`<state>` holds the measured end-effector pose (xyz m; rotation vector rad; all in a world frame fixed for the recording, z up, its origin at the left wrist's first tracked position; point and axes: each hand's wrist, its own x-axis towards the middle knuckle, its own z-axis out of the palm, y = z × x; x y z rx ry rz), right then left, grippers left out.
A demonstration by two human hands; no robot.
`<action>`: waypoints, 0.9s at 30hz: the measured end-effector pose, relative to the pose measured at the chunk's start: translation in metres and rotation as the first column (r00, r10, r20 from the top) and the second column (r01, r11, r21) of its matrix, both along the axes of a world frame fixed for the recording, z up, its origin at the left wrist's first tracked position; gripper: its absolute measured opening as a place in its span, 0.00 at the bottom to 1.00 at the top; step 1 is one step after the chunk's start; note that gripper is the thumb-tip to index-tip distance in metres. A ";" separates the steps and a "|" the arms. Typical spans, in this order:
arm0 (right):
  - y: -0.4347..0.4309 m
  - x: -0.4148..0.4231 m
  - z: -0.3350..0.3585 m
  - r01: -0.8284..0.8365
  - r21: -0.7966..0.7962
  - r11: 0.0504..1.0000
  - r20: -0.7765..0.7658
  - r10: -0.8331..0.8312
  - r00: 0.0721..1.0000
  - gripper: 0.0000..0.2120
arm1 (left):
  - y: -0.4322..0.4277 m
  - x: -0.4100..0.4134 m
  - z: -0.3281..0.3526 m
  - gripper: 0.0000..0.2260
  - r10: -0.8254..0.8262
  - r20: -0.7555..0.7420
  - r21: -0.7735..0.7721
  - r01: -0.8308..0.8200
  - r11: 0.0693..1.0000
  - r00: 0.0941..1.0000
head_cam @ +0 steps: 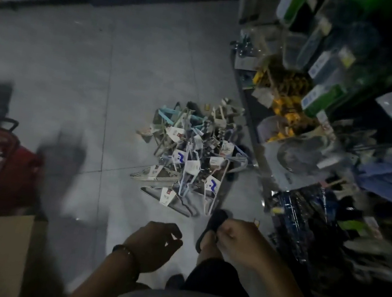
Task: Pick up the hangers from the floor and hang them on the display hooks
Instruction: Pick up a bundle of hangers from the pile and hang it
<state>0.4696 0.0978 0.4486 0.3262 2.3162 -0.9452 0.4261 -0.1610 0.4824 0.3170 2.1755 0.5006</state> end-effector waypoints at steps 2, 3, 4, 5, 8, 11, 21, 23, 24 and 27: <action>0.015 -0.050 -0.020 -0.013 -0.027 1.000 0.024 0.013 1.000 0.09 | 0.014 -0.037 -0.012 0.12 0.047 0.013 -0.024 -0.047 0.999 0.999; 0.023 -0.077 -0.030 -0.027 -0.035 0.999 0.044 0.029 0.999 0.09 | 0.021 -0.056 -0.019 0.12 0.076 0.018 -0.037 -0.075 0.996 0.997; 0.032 -0.103 -0.044 -0.044 -0.036 0.998 0.068 0.046 0.997 0.09 | 0.027 -0.074 -0.027 0.11 0.096 0.026 -0.058 -0.095 0.994 0.995; 0.043 -0.133 -0.062 -0.055 -0.035 0.998 0.095 0.058 0.994 0.09 | 0.036 -0.097 -0.042 0.11 0.111 0.038 -0.077 -0.108 0.991 0.993; 0.063 -0.198 -0.110 -0.052 -0.031 0.998 0.141 0.056 0.988 0.11 | 0.055 -0.148 -0.078 0.11 0.139 0.053 -0.092 -0.133 0.987 0.989; 0.080 -0.254 -0.178 -0.064 -0.016 0.998 0.208 0.066 0.976 0.14 | 0.076 -0.199 -0.144 0.12 0.152 0.125 -0.114 -0.138 0.984 0.980; 0.076 -0.326 -0.461 0.001 0.045 0.999 0.356 -0.018 0.934 0.13 | 0.109 -0.341 -0.451 0.18 0.315 0.326 -0.186 -0.266 0.946 0.891; 0.071 -0.335 -0.510 0.045 0.040 0.998 0.279 -0.055 0.959 0.16 | 0.109 -0.368 -0.513 0.18 0.403 0.329 -0.188 -0.359 0.914 0.854; 0.067 -0.339 -0.535 0.051 0.049 0.997 0.231 -0.061 0.971 0.19 | 0.108 -0.379 -0.539 0.17 0.444 0.310 -0.192 -0.402 0.895 0.841; 0.053 -0.356 -0.600 0.001 0.128 0.992 0.189 -0.025 0.982 0.27 | 0.099 -0.397 -0.618 0.20 0.524 0.218 -0.207 -0.486 0.849 0.823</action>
